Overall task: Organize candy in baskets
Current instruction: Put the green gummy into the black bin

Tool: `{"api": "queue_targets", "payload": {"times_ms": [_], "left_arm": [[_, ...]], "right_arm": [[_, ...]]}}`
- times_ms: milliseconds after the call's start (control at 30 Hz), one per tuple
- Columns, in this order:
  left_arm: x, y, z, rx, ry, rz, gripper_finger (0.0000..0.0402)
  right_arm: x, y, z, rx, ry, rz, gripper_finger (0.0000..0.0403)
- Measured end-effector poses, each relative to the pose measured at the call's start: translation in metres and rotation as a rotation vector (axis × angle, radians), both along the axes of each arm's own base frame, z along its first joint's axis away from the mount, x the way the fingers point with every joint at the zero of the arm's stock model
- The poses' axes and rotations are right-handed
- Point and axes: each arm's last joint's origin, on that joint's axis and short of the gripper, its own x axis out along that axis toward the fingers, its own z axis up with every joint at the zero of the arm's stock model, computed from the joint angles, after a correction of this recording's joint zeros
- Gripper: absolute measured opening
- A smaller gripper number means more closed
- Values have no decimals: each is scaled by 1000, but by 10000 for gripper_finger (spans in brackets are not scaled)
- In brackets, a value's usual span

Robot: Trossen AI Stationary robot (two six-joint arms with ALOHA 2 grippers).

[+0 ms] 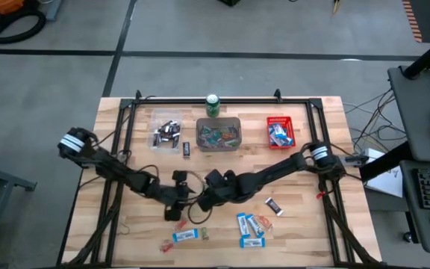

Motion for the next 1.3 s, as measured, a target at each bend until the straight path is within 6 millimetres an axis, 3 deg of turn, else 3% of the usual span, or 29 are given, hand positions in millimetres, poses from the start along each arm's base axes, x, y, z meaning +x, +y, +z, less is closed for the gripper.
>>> {"api": "queue_targets", "payload": {"times_ms": [200,467,867,1133,1300], "left_arm": [[-34,-3,19,-9,-93,25,193],[-62,1,44,-84,-232,-2,193],[-67,4,57,-108,-296,-12,193],[-67,4,59,-113,-309,-14,193],[-68,6,78,-101,-361,-4,193]], "right_arm": [[13,2,-12,-5,-5,-60,125],[20,-5,-30,-42,6,-132,125],[21,-7,-45,-79,44,-115,109],[20,-7,-35,-126,61,-30,29],[12,-9,-8,-163,85,37,10]]}}
